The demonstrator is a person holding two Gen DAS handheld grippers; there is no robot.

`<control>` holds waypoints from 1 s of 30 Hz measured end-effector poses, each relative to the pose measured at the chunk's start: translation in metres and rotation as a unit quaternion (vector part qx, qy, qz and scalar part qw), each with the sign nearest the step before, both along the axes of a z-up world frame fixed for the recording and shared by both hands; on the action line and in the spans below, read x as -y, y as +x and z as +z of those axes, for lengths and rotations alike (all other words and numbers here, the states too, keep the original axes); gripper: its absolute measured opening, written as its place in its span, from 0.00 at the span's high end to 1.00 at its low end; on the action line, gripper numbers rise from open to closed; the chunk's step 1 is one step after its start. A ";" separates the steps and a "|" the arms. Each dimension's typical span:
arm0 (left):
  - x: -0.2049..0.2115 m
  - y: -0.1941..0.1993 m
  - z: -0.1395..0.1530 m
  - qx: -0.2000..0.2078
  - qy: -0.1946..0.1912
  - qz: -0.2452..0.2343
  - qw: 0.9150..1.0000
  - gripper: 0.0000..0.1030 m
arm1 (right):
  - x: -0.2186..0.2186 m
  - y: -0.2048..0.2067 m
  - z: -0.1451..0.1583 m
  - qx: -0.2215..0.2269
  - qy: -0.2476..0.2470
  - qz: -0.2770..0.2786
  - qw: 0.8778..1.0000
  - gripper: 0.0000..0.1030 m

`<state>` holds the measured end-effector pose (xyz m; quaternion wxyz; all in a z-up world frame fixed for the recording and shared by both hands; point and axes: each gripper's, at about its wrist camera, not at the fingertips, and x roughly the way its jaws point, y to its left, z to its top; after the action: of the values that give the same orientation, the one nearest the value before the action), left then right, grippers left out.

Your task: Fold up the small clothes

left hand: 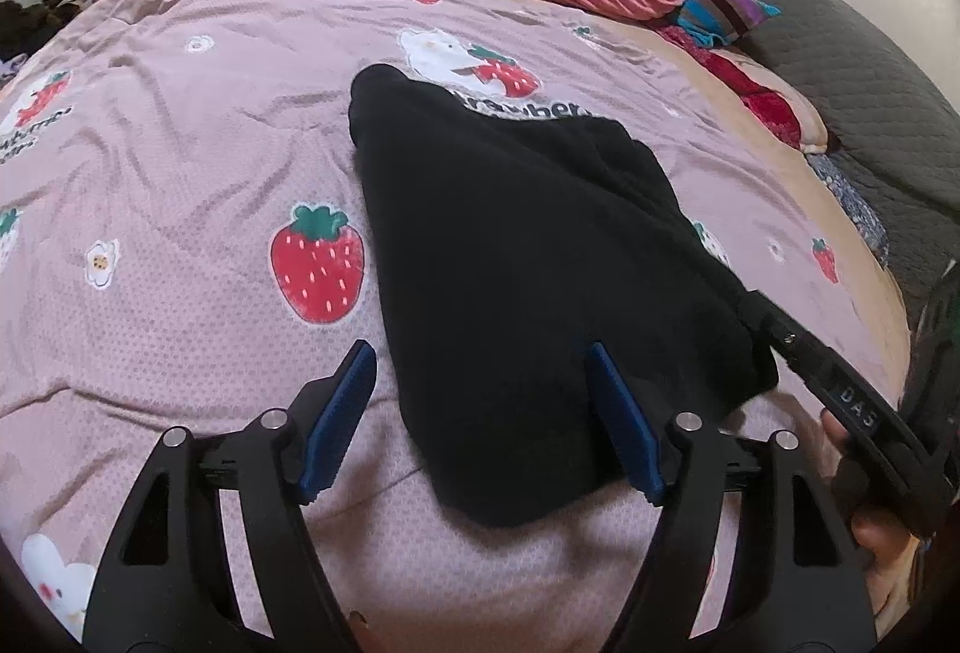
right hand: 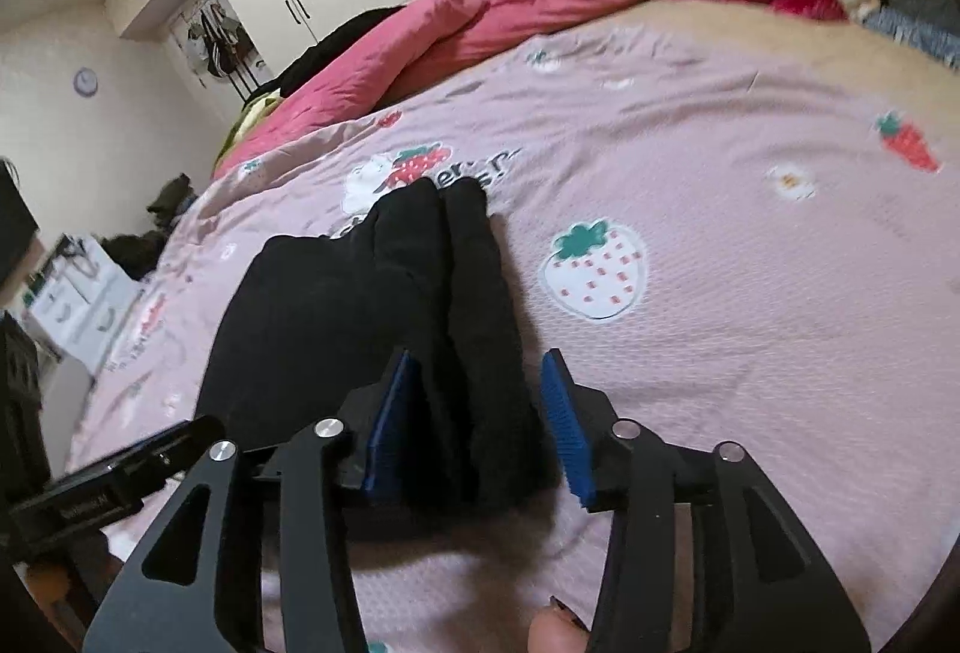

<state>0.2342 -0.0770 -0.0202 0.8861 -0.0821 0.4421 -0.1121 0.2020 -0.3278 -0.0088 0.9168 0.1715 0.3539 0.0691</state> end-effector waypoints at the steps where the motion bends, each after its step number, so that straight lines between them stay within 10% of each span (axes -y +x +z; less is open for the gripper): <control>1: 0.000 -0.002 0.000 0.001 0.001 -0.001 1.000 0.37 | 0.000 -0.003 0.001 0.006 -0.001 0.000 1.000 0.48; 12: -0.010 -0.036 0.014 0.024 -0.005 -0.013 1.000 0.27 | -0.008 -0.067 0.030 0.072 -0.033 0.012 0.997 0.10; 16: -0.015 -0.059 0.025 0.050 -0.004 -0.009 0.999 0.09 | -0.011 -0.090 0.039 0.090 -0.043 0.020 0.995 0.06; 30: -0.026 -0.133 0.007 0.076 0.021 0.007 0.997 0.09 | -0.024 -0.142 0.011 0.071 -0.089 0.040 0.993 0.04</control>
<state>0.1010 -0.0515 -0.0128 0.9196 -0.0577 0.3749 -0.1021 0.0605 -0.3037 0.0018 0.9478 0.0695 0.2993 0.0855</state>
